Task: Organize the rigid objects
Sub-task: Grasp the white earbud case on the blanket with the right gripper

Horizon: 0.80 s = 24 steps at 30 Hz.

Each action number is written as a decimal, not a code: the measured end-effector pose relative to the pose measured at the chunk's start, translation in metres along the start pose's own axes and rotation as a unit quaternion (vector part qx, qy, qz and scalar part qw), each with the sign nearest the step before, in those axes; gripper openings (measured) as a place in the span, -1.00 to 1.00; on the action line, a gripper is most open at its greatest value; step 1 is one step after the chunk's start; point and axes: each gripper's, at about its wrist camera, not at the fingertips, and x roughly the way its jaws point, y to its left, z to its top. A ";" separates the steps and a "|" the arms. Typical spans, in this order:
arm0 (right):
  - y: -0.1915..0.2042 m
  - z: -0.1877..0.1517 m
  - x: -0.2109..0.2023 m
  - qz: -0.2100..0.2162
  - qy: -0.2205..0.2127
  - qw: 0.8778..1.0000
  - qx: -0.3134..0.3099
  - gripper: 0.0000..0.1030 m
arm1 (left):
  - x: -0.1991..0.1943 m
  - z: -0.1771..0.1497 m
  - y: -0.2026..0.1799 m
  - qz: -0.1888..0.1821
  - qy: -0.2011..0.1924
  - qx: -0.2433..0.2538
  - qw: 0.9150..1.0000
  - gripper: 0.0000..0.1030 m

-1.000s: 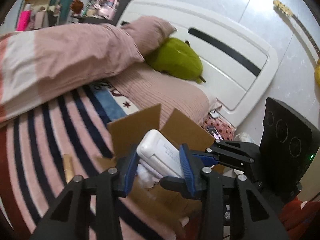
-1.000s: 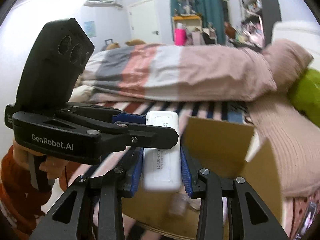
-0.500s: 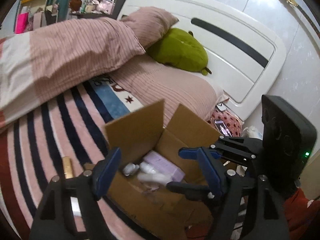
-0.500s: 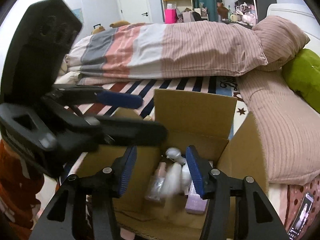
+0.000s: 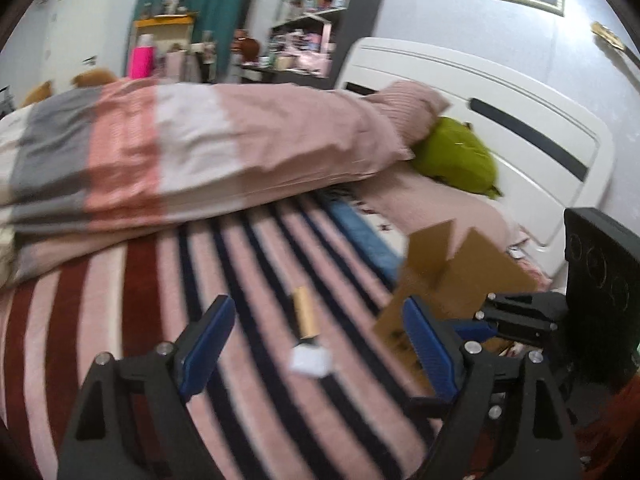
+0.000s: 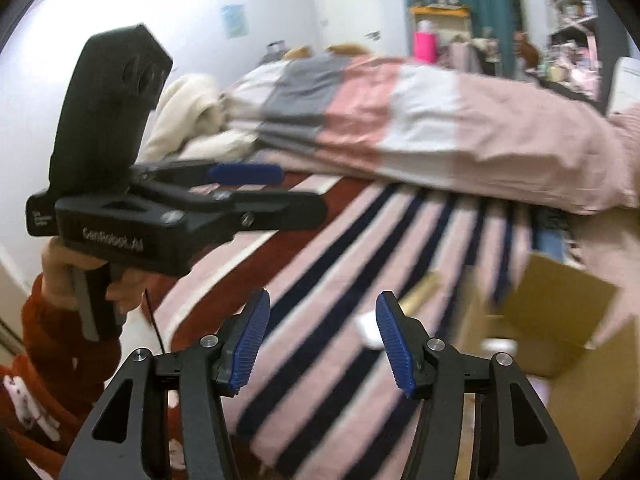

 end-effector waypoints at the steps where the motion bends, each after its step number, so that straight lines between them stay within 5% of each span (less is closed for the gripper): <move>1: 0.007 -0.003 0.018 0.005 0.015 1.000 -0.001 0.01 | -0.002 -0.009 0.011 0.007 0.002 -0.008 1.000 0.62; 5: 0.002 -0.020 0.070 -0.012 0.050 0.999 0.011 0.01 | 0.002 -0.042 0.039 0.013 0.015 -0.034 0.999 0.62; 8: -0.018 -0.038 0.107 -0.081 0.070 0.994 0.028 0.03 | 0.008 -0.062 0.052 0.012 0.029 -0.050 0.998 0.62; 12: -0.051 -0.052 0.145 -0.157 0.076 0.984 0.048 0.35 | 0.015 -0.081 0.064 0.006 0.041 -0.069 0.997 0.62; 17: -0.069 -0.056 0.167 -0.150 0.088 0.983 0.053 0.34 | 0.022 -0.091 0.068 0.007 0.054 -0.073 0.996 0.62; 20: -0.068 -0.058 0.166 -0.150 0.077 0.985 0.042 -0.04 | 0.024 -0.092 0.068 0.002 0.055 -0.076 0.996 0.62; 24: -0.062 -0.058 0.158 -0.144 0.069 0.986 0.045 -0.09 | 0.026 -0.089 0.062 -0.002 0.057 -0.072 0.996 0.62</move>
